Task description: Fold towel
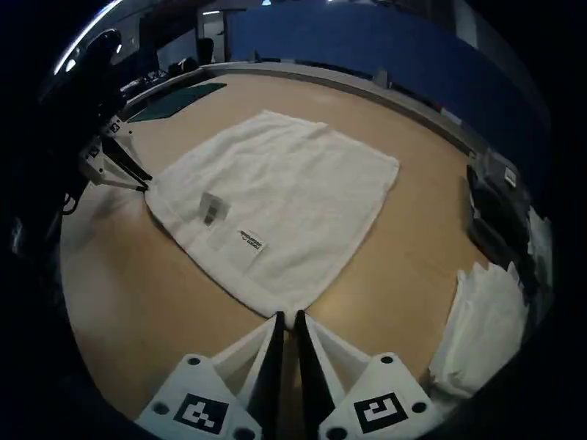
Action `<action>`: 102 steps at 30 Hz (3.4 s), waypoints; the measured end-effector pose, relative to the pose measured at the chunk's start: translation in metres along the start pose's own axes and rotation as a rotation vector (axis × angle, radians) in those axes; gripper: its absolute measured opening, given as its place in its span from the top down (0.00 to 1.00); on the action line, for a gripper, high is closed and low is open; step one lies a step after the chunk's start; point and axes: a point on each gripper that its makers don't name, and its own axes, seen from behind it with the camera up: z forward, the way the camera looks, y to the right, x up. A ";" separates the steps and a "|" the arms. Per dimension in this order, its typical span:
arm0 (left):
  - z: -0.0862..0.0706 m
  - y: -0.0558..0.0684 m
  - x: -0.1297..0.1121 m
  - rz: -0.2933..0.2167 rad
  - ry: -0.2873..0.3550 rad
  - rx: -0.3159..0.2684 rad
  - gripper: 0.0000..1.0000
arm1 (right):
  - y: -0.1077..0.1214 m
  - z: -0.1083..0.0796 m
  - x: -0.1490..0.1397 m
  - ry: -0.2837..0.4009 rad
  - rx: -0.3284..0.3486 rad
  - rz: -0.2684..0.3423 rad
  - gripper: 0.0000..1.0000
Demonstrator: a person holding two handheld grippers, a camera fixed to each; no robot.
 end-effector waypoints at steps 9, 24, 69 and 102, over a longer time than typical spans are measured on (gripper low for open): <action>-0.001 -0.007 0.003 -0.014 0.010 0.026 0.89 | 0.000 -0.004 0.006 0.005 -0.003 0.008 0.92; -0.006 -0.009 0.005 -0.043 0.025 0.033 0.89 | -0.001 -0.011 0.011 0.013 -0.003 0.026 0.92; -0.118 -0.012 0.067 -0.208 0.153 0.126 0.89 | -0.008 -0.117 0.088 0.177 -0.039 0.043 0.93; -0.152 -0.008 0.085 -0.230 0.195 0.147 0.89 | -0.010 -0.151 0.105 0.219 -0.043 0.042 0.93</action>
